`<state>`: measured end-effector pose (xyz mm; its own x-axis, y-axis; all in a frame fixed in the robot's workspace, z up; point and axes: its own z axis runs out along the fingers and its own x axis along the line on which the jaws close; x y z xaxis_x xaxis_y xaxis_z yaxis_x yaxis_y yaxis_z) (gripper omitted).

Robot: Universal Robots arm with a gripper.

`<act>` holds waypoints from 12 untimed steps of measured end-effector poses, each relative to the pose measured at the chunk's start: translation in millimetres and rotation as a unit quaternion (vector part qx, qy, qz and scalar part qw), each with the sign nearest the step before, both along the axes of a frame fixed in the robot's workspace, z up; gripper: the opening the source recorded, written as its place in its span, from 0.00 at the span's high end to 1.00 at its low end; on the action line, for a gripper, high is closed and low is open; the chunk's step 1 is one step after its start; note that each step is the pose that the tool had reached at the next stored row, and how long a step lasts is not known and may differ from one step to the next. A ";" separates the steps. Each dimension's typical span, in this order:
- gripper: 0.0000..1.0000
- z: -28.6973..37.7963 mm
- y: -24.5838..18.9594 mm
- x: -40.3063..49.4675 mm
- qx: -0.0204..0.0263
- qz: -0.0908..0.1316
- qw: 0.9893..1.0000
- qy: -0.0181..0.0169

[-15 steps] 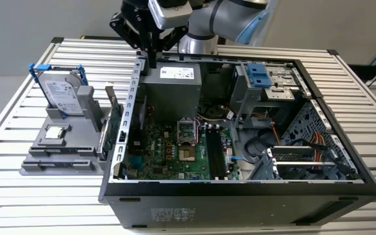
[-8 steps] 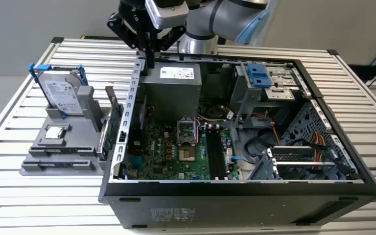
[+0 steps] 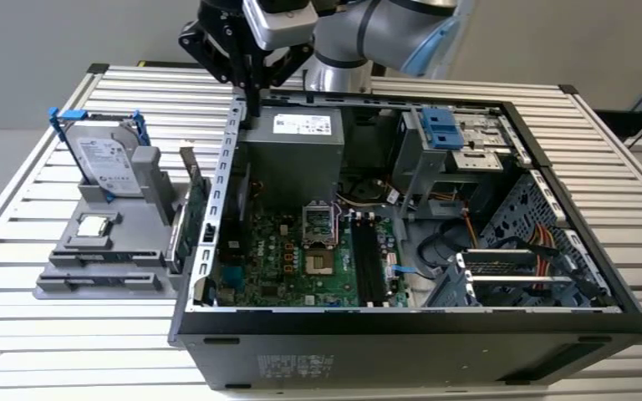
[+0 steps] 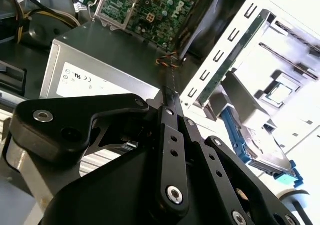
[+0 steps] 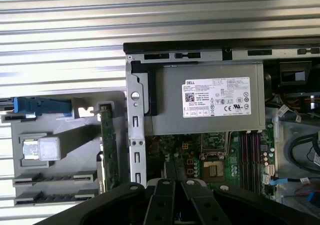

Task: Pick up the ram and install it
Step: 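Reach for the ram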

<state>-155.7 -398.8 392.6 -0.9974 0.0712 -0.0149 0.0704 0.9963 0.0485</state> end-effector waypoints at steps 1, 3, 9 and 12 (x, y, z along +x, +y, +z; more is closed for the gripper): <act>1.00 0.0 0.0 -0.6 0.000 0.000 1.000 0.000; 1.00 0.0 0.0 -1.6 0.000 0.000 1.000 0.000; 1.00 0.0 0.0 -4.0 0.000 0.000 1.000 0.000; 1.00 0.0 0.0 -5.1 0.000 0.000 1.000 0.000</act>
